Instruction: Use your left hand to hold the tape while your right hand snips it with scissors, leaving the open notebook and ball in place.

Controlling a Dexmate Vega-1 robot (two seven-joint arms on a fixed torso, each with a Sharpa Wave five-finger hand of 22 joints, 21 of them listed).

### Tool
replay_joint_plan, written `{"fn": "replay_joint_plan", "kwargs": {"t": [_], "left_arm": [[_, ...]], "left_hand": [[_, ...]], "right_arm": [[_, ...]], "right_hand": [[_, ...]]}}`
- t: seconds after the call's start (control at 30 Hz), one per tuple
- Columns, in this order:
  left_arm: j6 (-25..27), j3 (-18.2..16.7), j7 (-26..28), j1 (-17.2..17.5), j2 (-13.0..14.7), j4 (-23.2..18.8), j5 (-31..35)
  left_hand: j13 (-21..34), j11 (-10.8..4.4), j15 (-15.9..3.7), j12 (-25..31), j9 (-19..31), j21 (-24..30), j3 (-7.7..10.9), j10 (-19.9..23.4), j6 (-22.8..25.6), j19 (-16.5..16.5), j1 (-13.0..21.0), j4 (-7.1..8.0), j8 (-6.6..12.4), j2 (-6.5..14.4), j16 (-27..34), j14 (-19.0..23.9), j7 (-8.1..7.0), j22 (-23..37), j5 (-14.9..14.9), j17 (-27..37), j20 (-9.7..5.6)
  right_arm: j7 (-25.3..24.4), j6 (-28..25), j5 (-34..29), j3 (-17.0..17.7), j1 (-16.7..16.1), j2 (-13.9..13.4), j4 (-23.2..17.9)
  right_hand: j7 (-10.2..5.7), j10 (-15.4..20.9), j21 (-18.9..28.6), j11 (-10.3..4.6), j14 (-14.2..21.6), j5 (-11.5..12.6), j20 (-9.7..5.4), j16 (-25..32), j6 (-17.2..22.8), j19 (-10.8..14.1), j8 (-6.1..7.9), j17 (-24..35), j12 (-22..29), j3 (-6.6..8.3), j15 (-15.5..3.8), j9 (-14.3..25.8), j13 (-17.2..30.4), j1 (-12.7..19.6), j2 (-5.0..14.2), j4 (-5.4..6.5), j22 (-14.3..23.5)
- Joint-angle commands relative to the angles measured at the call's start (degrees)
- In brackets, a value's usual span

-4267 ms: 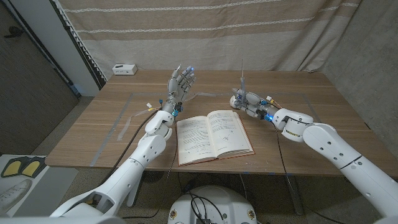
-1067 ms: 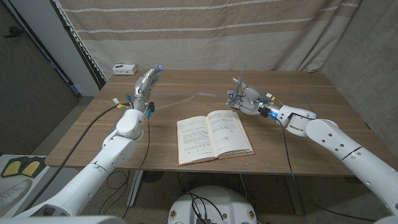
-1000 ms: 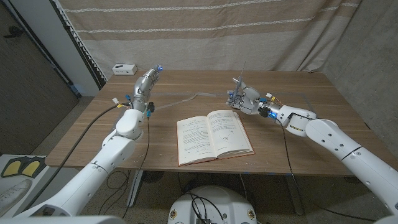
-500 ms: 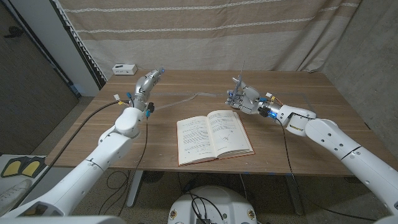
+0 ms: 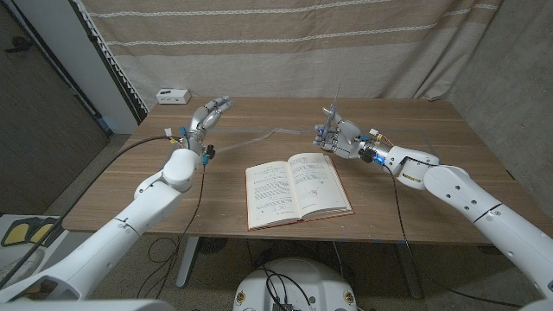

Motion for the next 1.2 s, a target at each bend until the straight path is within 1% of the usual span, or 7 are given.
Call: {"fn": "replay_joint_plan", "kwargs": {"t": [0.03, 0.43, 0.6, 0.73, 0.97, 1.1, 1.2], "left_arm": [[2.0, 2.1, -1.5, -2.9, 1.4, 2.1, 4.0], [4.8, 4.8, -2.1, -5.8, 2.3, 3.3, 8.9], [2.8, 5.9, -1.0, -6.8, 2.0, 5.3, 11.5], [1.6, 6.6, 0.2, -7.4, 1.6, 6.7, 13.7], [3.3, 8.5, 0.6, -9.4, 1.5, 8.3, 17.7], [-1.4, 9.4, -1.9, -11.0, 1.6, 12.0, 17.4], [-0.7, 10.1, -2.5, -11.6, 2.0, 12.2, 18.7]], "left_hand": [[0.2, 0.52, -8.56, 0.2, -0.1, -0.1, 0.13, -0.7, 1.5, -0.2, 0.6, 0.08, 1.01, -0.2, 0.3, 0.6, -1.47, 0.2, -0.1, 0.3, -1.01], [0.1, 1.15, -8.44, 0.0, -0.2, 0.0, -0.45, -2.3, 2.7, -0.1, 0.1, 0.51, 1.67, -0.7, 0.2, 0.3, 1.02, 0.3, -0.2, 0.5, -1.43], [0.1, 0.92, -8.73, 0.3, -0.2, 0.1, -0.78, -1.8, 3.2, 0.0, -0.4, 0.81, 1.87, -0.8, 0.6, 1.0, 1.08, 0.4, -0.4, 0.6, -1.51], [0.0, -0.45, -9.95, 2.3, -0.3, 0.4, -2.1, 3.0, 7.2, 0.7, -1.9, 1.48, 3.17, -1.2, 1.5, 4.6, 0.82, 0.4, -0.7, 0.7, -2.79], [-0.1, -0.44, -10.03, 2.2, -0.4, 0.5, -2.18, 2.8, 7.3, 1.1, -1.8, 1.45, 3.13, -1.1, 1.6, 5.2, 0.73, 0.4, -0.7, 0.7, -2.69], [0.0, -0.25, -10.02, 2.1, -0.4, 0.4, -2.2, 2.8, 6.8, 0.9, -1.5, 1.32, 2.83, -1.0, 1.6, 5.7, 0.68, 0.3, -0.6, 0.7, -2.46], [0.0, -0.37, -10.07, 2.3, -0.4, 0.3, -2.34, 3.2, 6.8, 0.7, -1.6, 1.31, 2.79, -1.1, 1.8, 6.2, 0.5, 0.3, -0.6, 0.8, -2.59]], "right_arm": [[0.2, 0.5, -0.1, 0.4, -0.5, -0.2, -0.4], [0.3, 0.9, -0.7, 0.4, -0.6, -0.6, -0.8], [0.2, 1.0, -0.8, 0.4, -0.7, -0.7, -1.0], [0.4, 1.6, -1.0, 0.4, -0.8, -0.5, -1.1], [0.0, 1.9, -1.2, 0.3, -1.0, -0.4, -1.6], [0.2, 2.0, -1.1, 0.3, -1.1, -0.5, -1.7], [0.2, 2.2, -1.2, 0.4, -1.3, -0.5, -2.0]], "right_hand": [[0.05, 0.4, -0.4, 0.21, 0.6, 0.5, -1.48, -0.5, -0.1, 0.8, -0.49, -0.3, -0.3, -0.23, -0.84, -0.6, -0.4, 0.4, 0.51, -0.22, 0.2], [0.02, 0.5, -0.9, 0.12, 1.3, 0.6, -1.61, -1.5, 0.3, 1.2, -1.0, -0.9, -0.3, -0.48, -0.99, -1.4, -0.8, 0.6, 0.71, -0.33, 0.2], [-0.08, 0.5, -1.1, 0.05, 1.5, 0.6, -1.58, -1.8, 0.4, 1.3, -1.04, -1.0, -0.3, -0.6, -1.15, -1.4, -1.0, 0.6, 0.75, -0.38, 0.2], [-0.02, 0.4, -1.2, 0.07, 1.6, 0.6, -1.58, -1.9, 0.4, 1.4, -1.12, -0.9, -0.2, -0.68, -1.07, -1.4, -0.9, 0.5, 0.89, -0.3, 0.2], [-0.02, 0.3, -1.5, 0.07, 1.7, 0.6, -1.6, -2.9, 0.3, 1.5, -1.23, -1.6, -0.1, -0.93, -1.17, -1.4, -0.9, 0.3, 0.95, -0.16, 0.2], [-0.07, 0.2, -1.6, 0.05, 1.9, 0.6, -1.65, -3.1, 0.2, 1.6, -1.27, -1.7, -0.1, -0.98, -1.08, -1.3, -0.9, 0.3, 1.02, -0.18, 0.2], [-0.01, 0.1, -1.7, 0.08, 2.0, 0.6, -1.65, -3.2, 0.3, 1.6, -1.27, -1.7, 0.0, -1.0, -1.01, -1.4, -0.8, 0.4, 1.05, -0.23, 0.2]]}}
